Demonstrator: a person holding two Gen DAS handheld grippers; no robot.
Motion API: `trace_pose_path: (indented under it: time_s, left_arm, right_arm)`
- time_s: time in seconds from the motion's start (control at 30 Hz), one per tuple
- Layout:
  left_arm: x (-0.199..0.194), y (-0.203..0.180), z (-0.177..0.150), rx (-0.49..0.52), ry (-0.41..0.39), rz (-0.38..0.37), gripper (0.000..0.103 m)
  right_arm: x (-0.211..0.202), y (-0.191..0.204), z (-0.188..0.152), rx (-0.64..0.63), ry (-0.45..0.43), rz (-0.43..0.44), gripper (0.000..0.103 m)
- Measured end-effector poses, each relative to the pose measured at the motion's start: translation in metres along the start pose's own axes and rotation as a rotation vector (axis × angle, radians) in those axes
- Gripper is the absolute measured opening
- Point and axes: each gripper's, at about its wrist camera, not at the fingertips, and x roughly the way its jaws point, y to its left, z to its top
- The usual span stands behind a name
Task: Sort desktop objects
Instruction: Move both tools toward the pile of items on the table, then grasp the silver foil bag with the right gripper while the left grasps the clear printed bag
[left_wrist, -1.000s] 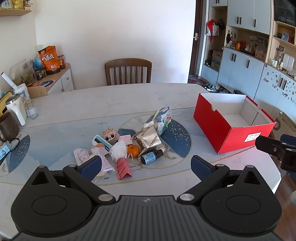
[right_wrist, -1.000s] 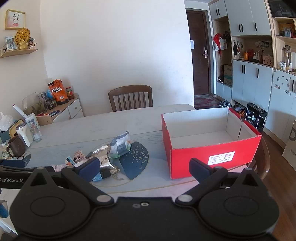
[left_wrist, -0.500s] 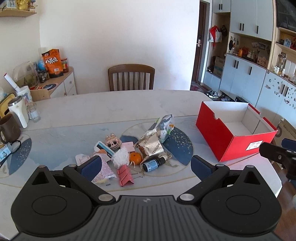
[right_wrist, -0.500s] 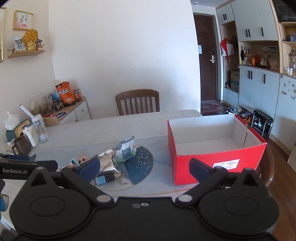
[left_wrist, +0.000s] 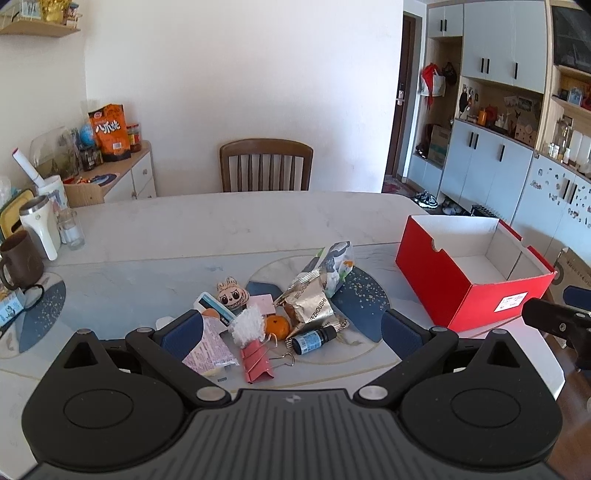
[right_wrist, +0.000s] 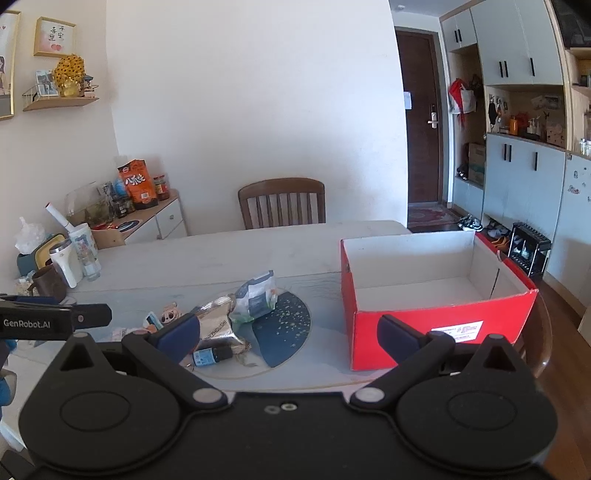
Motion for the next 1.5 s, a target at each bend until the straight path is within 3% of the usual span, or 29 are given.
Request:
trace_pose_path:
  time_s: [0.53,1.07,1.17,1.5]
  left_arm:
    - [0.042,0.043,-0.008,-0.018,0.037,0.000,0.103]
    - [0.122,0.096,-0.019,-0.035,0.174,0.077,0.102]
    - [0.137,0.104,-0.023,-0.044,0.206,0.094,0.102]
    - [0.169,0.115,-0.028,-0.046,0.267,0.080,0.102]
  right_arm:
    - [0.047,0.033,-0.005,-0.049,0.063,0.009,0.100]
    - [0.144,0.078,0.000,-0.129,0.143,0.042,0.095]
    - [0.164,0.083,0.000,-0.141,0.167,0.042,0.090]
    - [0.213,0.095,-0.007,-0.141,0.236,0.024,0.086]
